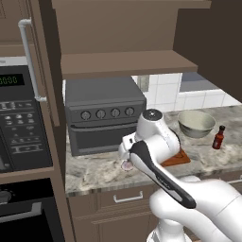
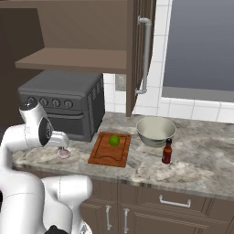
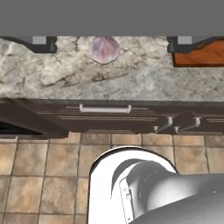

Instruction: Open the cabinet. Place the bowl and condiment on the counter. Then place the lime and garlic on the cutting board.

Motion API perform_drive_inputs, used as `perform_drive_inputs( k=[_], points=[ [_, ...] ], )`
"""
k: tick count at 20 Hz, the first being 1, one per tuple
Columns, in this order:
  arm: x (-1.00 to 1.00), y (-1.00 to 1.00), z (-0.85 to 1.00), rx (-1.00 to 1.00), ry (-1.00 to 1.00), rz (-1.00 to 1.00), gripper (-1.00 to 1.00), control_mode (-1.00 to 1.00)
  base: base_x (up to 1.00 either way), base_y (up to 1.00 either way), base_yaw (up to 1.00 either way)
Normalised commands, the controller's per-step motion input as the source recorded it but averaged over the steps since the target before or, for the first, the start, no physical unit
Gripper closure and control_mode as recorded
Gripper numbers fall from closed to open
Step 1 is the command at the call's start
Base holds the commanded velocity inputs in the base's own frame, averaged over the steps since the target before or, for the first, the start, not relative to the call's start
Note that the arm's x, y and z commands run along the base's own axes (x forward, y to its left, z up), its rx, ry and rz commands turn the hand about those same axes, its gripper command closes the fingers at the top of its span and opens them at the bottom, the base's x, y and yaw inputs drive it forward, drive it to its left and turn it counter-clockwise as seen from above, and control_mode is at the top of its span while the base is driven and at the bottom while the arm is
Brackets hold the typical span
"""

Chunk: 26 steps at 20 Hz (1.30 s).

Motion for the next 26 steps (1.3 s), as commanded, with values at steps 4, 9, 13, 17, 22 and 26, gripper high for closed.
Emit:
perform_drive_inputs(
  k=[4,9,13,17,22,26],
  points=[
    [0.22,0.09,-0.27,0.0,0.0,0.0,-1.0,-1.0,0.0,0.0,0.0],
    [0.24,0.14,-0.26,0.0,0.0,0.0,-1.0,-1.0,0.0,0.0,0.0],
    [0.24,0.08,-0.25,0.0,0.0,0.0,-1.0,-1.0,0.0,0.0,0.0],
    [0.19,0.0,-0.19,0.0,0.0,0.0,-1.0,-1.0,0.0,0.0,0.0],
    [0.21,0.01,-0.22,0.0,0.0,0.0,-1.0,-1.0,0.0,0.0,0.0],
    [0.19,0.02,-0.25,0.0,0.0,0.0,-1.0,-1.0,0.0,0.0,0.0]
  ],
)
